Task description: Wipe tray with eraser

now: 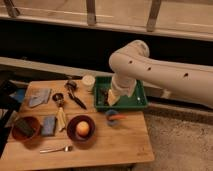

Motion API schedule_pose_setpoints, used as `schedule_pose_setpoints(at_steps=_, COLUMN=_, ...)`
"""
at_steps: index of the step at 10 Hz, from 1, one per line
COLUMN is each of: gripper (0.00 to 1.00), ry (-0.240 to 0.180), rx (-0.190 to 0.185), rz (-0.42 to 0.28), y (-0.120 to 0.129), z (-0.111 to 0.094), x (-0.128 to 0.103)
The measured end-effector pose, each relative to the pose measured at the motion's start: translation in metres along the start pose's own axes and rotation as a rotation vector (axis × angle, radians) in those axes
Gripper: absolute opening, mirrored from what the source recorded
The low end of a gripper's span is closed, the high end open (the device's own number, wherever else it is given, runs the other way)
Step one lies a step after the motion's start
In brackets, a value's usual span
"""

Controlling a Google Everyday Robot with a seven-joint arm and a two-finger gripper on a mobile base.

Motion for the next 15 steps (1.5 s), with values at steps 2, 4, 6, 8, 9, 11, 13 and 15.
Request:
schedule_pose_setpoints(at_steps=2, gripper=0.64, ry=-0.012, rx=-0.037, rz=-0.032, y=0.021, z=0.005, x=-0.01)
schedule_pose_setpoints(at_steps=4, gripper=0.64, ry=-0.031, rx=-0.095, rz=-0.072, y=0.061, z=0.014, x=-0.029)
schedule_pose_setpoints(at_steps=6, gripper=0.64, ry=-0.062, rx=-0.168, rz=-0.133, y=0.119, z=0.018, x=-0.05)
schedule_pose_setpoints(at_steps=8, gripper=0.64, ry=-0.098, rx=-0.228, rz=-0.173, y=0.162, z=0.019, x=-0.062)
schedule_pose_setpoints(at_steps=9, gripper=0.64, ry=-0.125, rx=-0.271, rz=-0.184, y=0.183, z=0.019, x=-0.069)
schedule_pose_setpoints(at_steps=11, gripper=0.64, ry=-0.204, rx=-0.352, rz=-0.178, y=0.217, z=0.013, x=-0.077)
schedule_pose_setpoints(at_steps=13, gripper=0.64, ry=-0.298, rx=-0.395, rz=-0.135, y=0.235, z=-0.001, x=-0.074)
schedule_pose_setpoints(at_steps=15, gripper=0.64, ry=-0.33, rx=-0.416, rz=-0.162, y=0.259, z=-0.013, x=-0.058)
